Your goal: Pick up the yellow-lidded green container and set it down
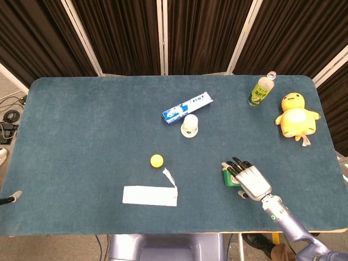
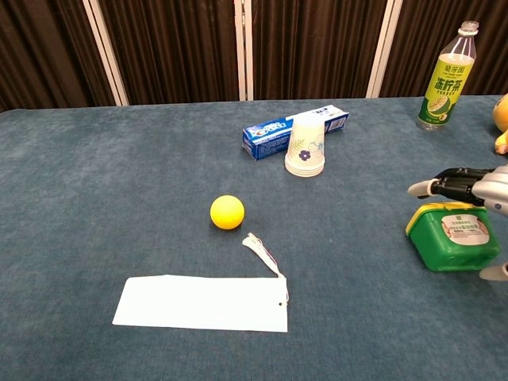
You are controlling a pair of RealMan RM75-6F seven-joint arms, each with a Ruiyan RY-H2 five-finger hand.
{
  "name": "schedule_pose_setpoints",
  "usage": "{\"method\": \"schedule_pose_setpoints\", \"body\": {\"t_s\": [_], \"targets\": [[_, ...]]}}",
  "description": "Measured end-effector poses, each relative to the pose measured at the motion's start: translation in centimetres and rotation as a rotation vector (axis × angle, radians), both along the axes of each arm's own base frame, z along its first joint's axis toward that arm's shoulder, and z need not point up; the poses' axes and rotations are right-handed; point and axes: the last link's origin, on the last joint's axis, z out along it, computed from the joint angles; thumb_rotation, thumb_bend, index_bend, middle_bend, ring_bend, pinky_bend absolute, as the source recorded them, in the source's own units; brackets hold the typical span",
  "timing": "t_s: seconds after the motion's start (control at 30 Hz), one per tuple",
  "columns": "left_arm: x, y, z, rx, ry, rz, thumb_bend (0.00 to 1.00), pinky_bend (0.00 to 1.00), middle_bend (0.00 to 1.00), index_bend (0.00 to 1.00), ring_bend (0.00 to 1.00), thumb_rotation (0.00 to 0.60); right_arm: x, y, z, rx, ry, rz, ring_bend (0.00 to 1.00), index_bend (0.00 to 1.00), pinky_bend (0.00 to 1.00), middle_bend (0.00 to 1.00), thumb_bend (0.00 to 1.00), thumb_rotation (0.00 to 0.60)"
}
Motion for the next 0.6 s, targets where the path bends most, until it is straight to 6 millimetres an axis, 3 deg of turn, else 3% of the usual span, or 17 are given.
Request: {"method": "schedule_pose_setpoints", "body": {"t_s": [0.1,0.27,0.6], "targets": [[0.0,0.0,0.0,0.0,0.0,0.001,0.0,0.0,0.0,0.0,0.0,0.6,0.0,-0.1,-0.5,-0.009,-0.014,0.021,0.22,0.23,0.38,0.26,0.03,0.6],[0.0,0.0,0.0,-0.002,-0.001,0.002,0.0,0.0,0.0,0.0,0.0,0.6,0.3,-0.4,-0.9,-0.021,-0.07,0.031,0.36,0.42,0.43,0.42,0.39,0.6],[0.0,0.0,0.0,-0.006,-0.003,0.0,0.0,0.0,0.0,0.0,0.0,0.6,2.0,-1.3,0.8,0.071,-0.273,-0.124,0.38,0.43,0.43,0.41,0.53,0.6]]}}
